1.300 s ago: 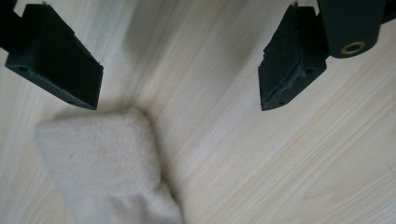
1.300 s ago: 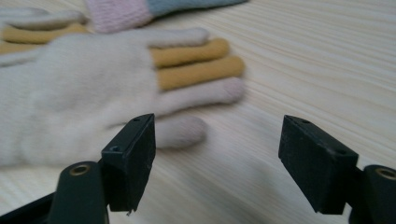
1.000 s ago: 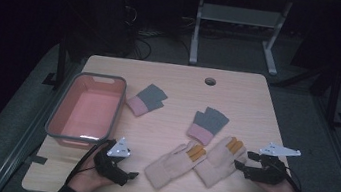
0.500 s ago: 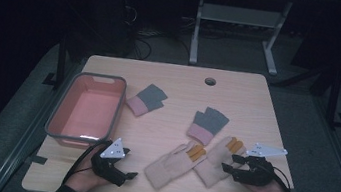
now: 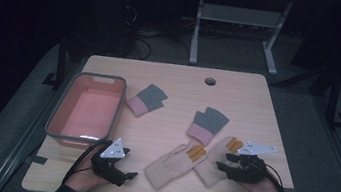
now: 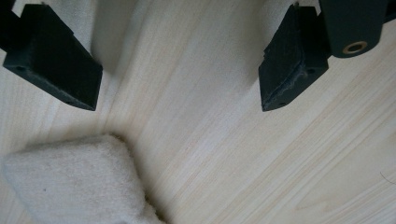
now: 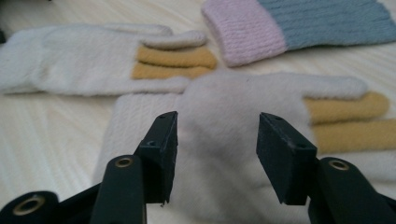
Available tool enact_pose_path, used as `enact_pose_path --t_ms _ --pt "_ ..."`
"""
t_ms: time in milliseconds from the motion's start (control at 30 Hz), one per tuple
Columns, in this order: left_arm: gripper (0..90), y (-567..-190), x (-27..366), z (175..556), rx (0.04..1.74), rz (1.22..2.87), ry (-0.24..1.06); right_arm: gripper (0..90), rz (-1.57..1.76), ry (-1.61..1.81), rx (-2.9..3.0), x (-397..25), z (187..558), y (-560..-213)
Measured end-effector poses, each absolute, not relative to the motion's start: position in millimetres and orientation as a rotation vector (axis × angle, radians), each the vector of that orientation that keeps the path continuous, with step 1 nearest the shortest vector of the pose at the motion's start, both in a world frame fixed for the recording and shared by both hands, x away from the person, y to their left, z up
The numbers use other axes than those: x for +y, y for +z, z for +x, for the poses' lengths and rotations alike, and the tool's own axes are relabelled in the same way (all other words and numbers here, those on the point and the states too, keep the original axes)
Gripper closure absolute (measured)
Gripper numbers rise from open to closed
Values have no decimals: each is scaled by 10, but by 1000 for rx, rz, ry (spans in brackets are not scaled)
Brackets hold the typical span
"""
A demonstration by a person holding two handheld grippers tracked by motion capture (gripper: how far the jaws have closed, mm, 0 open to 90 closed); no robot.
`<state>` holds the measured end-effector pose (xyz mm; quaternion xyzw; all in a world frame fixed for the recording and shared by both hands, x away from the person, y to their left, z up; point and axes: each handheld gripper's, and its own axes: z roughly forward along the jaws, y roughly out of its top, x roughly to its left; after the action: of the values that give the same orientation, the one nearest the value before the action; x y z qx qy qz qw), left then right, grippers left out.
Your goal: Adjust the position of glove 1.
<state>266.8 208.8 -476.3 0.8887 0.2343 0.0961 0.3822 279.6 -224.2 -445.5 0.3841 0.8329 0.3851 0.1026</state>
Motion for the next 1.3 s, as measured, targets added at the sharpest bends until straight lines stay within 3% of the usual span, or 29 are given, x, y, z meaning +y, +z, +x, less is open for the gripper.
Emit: enact_pose_path --t_ms 300,700,733,767,1300 --pt "129 -4763 2088 2668 598 2267 245 401 1143 1075 2454 -2148 2976 -4539" --pt "129 -4763 2088 2669 597 2267 245 608 1135 1021 2511 -2151 2977 -4648" --pt "130 -4763 2088 2668 598 2267 246 678 1130 1021 2514 -2162 2972 -4643" --pt "130 -4763 2088 2669 597 2267 246 850 1127 1038 2510 -2186 2959 -4630" --pt "130 -4763 2088 2670 596 2268 246 874 1169 1208 2448 -2365 2957 -4415"
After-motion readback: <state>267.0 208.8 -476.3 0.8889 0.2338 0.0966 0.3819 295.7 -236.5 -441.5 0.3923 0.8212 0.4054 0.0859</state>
